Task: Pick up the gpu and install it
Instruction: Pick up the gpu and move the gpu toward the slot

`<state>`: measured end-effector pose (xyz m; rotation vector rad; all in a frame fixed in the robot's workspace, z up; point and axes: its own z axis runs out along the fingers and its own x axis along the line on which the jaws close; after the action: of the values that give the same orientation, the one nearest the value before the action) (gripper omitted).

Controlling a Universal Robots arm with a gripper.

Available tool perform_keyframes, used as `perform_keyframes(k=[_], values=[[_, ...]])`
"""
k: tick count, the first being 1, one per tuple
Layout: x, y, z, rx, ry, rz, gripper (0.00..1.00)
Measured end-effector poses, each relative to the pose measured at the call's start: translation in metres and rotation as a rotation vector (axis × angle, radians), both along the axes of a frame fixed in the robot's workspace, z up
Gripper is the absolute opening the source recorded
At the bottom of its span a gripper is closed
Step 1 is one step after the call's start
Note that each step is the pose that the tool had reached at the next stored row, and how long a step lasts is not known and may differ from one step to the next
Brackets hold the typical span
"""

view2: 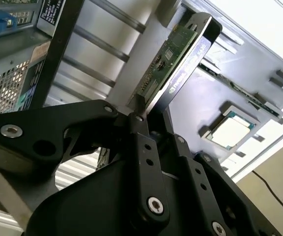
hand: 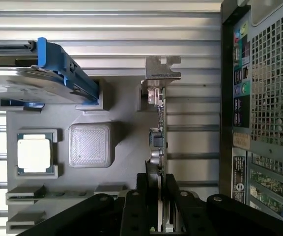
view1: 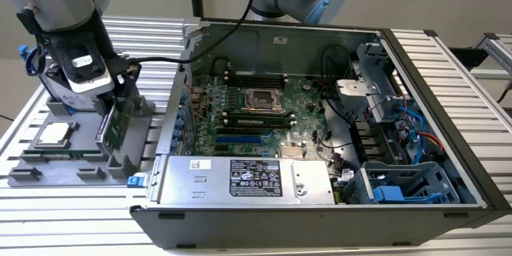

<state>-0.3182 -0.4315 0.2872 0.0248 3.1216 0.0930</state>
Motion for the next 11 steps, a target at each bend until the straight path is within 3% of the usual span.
perform_keyframes(k=[11], values=[[0.0,0.0,0.0354,-0.0001,0.0027,0.0,0.0]])
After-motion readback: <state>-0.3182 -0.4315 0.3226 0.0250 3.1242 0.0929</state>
